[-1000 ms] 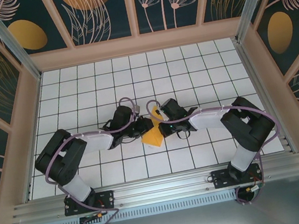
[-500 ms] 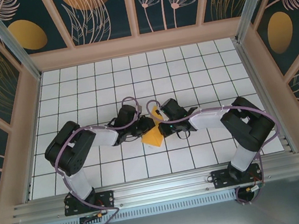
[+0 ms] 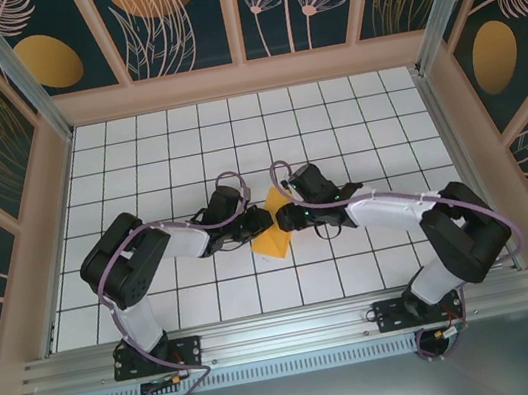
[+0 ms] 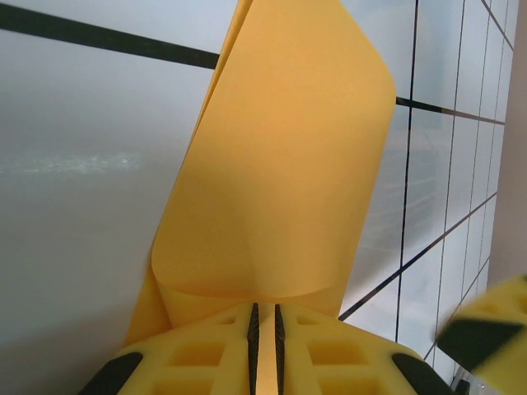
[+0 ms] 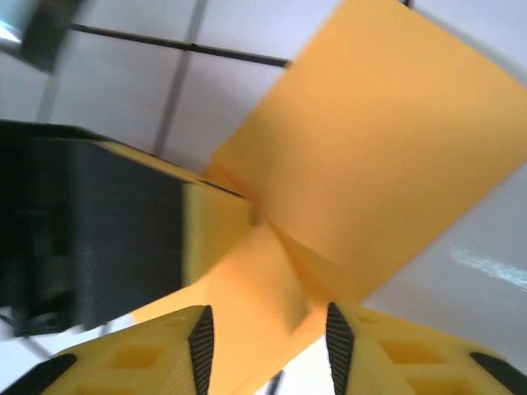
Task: Fold a paper plane with a square sheet of paper (pick it up from the middle)
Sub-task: Fold the triangle a second time at the center of the table.
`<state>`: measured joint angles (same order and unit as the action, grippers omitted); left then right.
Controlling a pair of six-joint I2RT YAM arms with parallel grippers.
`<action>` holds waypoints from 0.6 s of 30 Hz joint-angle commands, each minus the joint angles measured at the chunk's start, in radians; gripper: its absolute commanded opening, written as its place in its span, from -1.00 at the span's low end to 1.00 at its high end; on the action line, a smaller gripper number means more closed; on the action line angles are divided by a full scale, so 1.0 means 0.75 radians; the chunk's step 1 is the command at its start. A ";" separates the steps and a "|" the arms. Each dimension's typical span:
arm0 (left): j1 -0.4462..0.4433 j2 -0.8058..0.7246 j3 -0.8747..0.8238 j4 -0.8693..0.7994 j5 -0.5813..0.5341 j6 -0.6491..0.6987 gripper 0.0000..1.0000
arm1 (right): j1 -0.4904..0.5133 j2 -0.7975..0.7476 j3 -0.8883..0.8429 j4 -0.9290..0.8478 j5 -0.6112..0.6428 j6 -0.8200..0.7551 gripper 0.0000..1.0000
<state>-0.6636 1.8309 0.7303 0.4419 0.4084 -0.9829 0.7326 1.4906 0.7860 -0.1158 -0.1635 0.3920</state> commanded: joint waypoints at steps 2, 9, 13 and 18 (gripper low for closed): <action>0.005 0.036 -0.021 -0.035 -0.009 0.035 -0.66 | 0.021 -0.092 -0.077 0.130 -0.245 0.140 -0.50; 0.005 0.050 -0.010 -0.038 -0.007 0.042 -0.66 | 0.068 0.058 -0.073 0.243 -0.405 0.216 -0.90; 0.005 0.044 -0.010 -0.044 -0.012 0.042 -0.67 | 0.074 0.151 -0.063 0.290 -0.485 0.239 -0.91; 0.005 0.042 -0.012 -0.053 -0.014 0.049 -0.66 | 0.075 0.233 -0.033 0.256 -0.456 0.231 -0.91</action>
<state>-0.6636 1.8339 0.7303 0.4446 0.4141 -0.9726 0.7830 1.6390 0.7414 0.0608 -0.4816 0.5568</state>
